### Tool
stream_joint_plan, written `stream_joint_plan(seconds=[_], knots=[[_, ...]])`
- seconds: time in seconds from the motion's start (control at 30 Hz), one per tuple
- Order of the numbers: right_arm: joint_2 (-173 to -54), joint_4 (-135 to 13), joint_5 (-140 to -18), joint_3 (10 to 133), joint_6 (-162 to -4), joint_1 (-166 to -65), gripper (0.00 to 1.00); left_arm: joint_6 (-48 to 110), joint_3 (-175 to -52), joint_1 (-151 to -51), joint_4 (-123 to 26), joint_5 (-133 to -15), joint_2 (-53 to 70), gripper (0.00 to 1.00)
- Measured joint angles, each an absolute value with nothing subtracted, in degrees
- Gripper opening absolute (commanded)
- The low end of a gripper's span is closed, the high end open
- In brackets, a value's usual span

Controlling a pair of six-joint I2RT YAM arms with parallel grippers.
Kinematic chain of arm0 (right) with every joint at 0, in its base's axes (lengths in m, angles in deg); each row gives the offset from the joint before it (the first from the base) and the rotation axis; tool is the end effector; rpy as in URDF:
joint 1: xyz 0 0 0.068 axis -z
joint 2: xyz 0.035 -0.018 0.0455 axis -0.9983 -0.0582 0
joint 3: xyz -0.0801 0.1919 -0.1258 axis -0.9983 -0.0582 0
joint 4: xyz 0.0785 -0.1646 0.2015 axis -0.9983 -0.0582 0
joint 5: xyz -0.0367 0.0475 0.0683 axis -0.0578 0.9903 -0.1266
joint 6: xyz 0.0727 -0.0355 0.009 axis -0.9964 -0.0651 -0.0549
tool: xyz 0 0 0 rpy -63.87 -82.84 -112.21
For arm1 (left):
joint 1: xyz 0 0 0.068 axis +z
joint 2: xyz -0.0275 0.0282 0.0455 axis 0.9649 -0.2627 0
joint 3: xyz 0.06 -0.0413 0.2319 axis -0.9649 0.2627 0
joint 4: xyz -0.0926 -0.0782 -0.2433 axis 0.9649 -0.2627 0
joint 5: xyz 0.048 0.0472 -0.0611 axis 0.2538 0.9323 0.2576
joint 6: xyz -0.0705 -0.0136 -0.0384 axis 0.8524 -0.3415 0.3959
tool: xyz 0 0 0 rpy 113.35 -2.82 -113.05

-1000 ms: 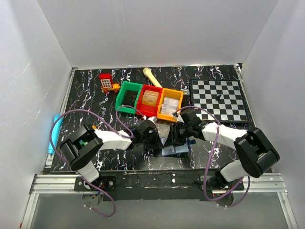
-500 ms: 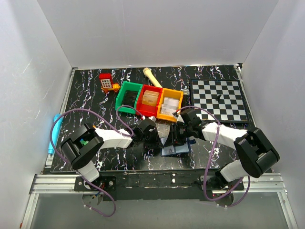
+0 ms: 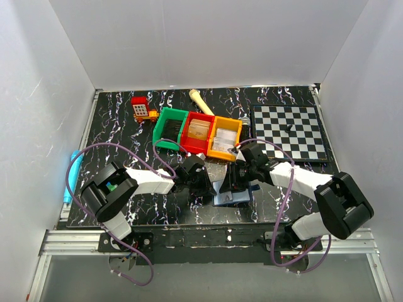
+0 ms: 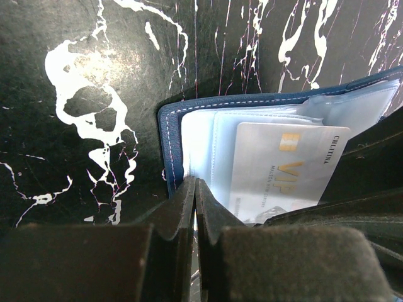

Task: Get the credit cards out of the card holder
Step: Remove the credit card from the card holder.

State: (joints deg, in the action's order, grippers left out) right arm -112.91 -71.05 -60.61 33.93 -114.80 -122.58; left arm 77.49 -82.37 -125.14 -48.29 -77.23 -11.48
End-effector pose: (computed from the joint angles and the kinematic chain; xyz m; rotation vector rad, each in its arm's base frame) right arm 0.2196 0.1976 0.1066 -0.1504 2.7048 1.0511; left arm 0.1979 -0.2607 0.0580 -0.0934 2.7681 -0.9249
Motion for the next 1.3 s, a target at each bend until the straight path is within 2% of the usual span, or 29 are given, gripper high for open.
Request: stream_joint_plan(seconds=[0.47, 0.67, 1.13, 1.3], knots=[[-111.18, -73.39, -61.64, 33.93, -113.71, -121.53, 0.38, 77.49, -82.35, -125.14, -48.27, -77.25, -11.51, 0.00], [-110.99, -74.04, -62.27, 33.93, -113.47, -121.14, 0.30, 77.47, -82.35, -125.14, -48.27, -77.28, -11.51, 0.00], [-109.28, -75.02, -62.71, 33.87, -113.45, -119.98, 0.29, 77.49, -82.07, -125.14, -47.81, -77.28, -11.40, 0.00], [-109.24, -75.37, -62.73, 33.87, -113.38, -119.98, 0.24, 77.47, -81.98, -125.14, -47.68, -77.28, -11.35, 0.00]])
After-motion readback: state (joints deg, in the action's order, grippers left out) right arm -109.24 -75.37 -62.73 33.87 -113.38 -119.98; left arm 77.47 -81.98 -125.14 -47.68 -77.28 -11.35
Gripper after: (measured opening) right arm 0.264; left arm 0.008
